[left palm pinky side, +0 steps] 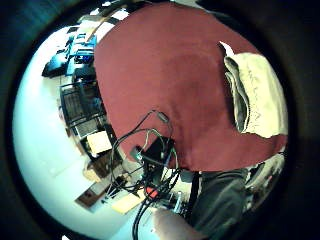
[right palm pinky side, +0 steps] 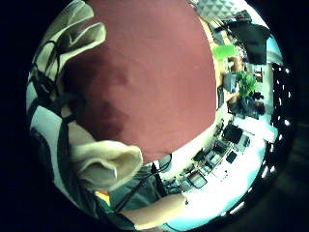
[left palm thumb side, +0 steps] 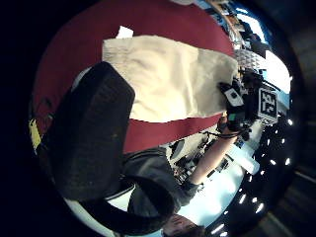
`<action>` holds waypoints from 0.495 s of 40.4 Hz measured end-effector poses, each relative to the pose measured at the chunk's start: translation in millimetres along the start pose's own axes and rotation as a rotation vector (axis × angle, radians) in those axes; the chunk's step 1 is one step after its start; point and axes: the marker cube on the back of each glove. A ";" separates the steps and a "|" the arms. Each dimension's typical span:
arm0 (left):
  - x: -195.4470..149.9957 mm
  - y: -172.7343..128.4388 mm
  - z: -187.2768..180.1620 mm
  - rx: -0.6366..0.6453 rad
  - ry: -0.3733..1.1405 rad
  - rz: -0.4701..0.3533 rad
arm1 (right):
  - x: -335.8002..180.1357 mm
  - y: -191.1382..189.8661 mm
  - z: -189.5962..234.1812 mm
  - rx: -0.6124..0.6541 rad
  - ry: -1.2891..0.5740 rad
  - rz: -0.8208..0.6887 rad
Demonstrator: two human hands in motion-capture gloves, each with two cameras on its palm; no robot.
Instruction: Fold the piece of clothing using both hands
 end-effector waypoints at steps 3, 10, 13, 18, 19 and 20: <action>-10.7 -6.1 -6.2 0.016 0.029 0.022 | -36.7 11.9 -17.0 0.073 0.004 -0.053; -31.8 10.7 -34.4 0.132 0.078 -0.034 | -132.3 43.4 -0.3 0.032 0.056 -0.197; -43.0 18.8 -44.7 0.189 0.100 -0.067 | -166.5 98.7 12.1 -0.055 0.095 -0.220; -64.1 37.8 -56.9 0.263 0.114 -0.131 | -219.2 133.4 71.0 -0.215 0.121 -0.294; -67.7 40.1 -57.4 0.266 0.116 -0.137 | -225.9 134.0 79.2 -0.222 0.110 -0.310; -71.4 41.7 -57.4 0.267 0.119 -0.141 | -231.4 135.1 85.6 -0.230 0.094 -0.323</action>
